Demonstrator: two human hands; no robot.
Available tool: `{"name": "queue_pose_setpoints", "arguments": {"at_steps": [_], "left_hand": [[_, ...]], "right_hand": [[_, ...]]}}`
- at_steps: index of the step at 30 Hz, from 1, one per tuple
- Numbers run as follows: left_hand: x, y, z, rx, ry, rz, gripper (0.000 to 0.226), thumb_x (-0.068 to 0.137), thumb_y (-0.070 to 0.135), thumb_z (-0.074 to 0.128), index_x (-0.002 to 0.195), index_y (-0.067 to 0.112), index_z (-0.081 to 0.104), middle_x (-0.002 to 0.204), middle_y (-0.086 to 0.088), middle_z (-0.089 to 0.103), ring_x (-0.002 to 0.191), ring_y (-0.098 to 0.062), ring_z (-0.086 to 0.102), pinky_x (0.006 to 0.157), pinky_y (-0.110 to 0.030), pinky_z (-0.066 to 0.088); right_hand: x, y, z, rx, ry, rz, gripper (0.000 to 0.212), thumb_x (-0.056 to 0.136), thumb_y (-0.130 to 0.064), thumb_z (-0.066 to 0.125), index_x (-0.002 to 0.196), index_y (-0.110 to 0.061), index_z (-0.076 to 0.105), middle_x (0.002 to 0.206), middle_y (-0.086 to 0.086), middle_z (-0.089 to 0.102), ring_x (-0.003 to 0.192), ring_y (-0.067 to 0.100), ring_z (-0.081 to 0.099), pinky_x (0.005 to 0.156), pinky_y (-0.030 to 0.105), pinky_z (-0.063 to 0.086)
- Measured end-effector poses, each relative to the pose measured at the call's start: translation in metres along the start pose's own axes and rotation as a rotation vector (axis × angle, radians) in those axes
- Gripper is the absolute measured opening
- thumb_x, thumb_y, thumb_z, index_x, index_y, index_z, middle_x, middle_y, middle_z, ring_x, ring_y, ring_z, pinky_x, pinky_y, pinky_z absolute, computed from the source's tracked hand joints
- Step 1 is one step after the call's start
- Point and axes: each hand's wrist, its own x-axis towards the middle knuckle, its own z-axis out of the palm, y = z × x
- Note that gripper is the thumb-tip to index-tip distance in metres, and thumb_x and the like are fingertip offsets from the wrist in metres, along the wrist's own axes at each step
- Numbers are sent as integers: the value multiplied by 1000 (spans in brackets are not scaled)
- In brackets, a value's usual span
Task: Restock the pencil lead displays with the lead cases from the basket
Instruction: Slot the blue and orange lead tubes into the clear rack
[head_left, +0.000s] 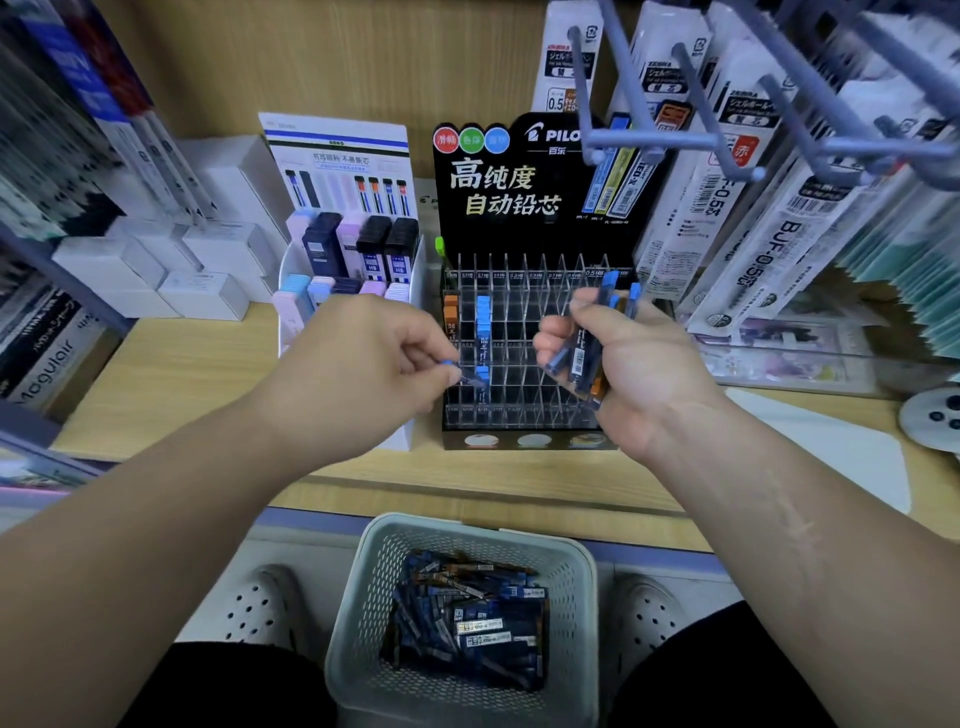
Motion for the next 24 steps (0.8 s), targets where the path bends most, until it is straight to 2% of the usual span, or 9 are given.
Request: {"name": "queue_pose_setpoints", "arguments": {"at_steps": [3,7,13,14,18,21,24], "left_hand": [[4,-1,4,63,-25,39,10,86,13,75,79,19,74,65,20,68,59,-1,66,63,-21,54],[10,-4,7,110,31,83,6,85,14,74,82,19,75,58,16,65,66,2,65,62,-8,47],[18,-10,16,192,49,135,6,87,16,73,91,17,77,63,22,59,63,10,59,62,-2,40],[19,-10,18,206,55,151,5,87,16,74,90,16,77,63,20,58,60,10,57,63,-4,41],[20,-9,26,226,61,247,4,85,14,75,83,10,76,66,7,67,59,-4,59,69,-29,52],[23,-8,30,238,72,289,6,85,14,75,82,9,75,68,2,70,64,-13,64,69,-34,54],[26,-9,29,250,73,322,6,85,14,75,81,10,75,66,4,67,62,-12,62,69,-35,55]], "right_hand": [[-1,1,1,-12,-7,-1,7,102,-5,57,104,-10,61,74,14,71,62,26,70,60,32,59],[-1,1,0,-31,-8,-2,8,102,-6,57,108,-10,61,73,13,73,63,26,71,60,33,59],[0,0,-1,-32,-10,-6,8,102,-7,58,108,-10,61,75,13,73,64,25,71,59,32,59],[0,0,-1,-33,-10,-7,7,102,-7,58,107,-11,61,74,12,73,63,24,71,59,31,59],[-1,-1,0,-40,-22,-6,5,102,-7,58,104,-10,62,71,11,73,64,24,73,60,32,60],[-1,-1,-1,-42,-33,2,4,102,-7,58,103,-10,61,71,12,73,66,26,74,61,34,62],[1,-1,-2,-40,-32,7,6,102,-8,58,107,-9,61,71,12,73,67,26,74,62,34,62]]}}
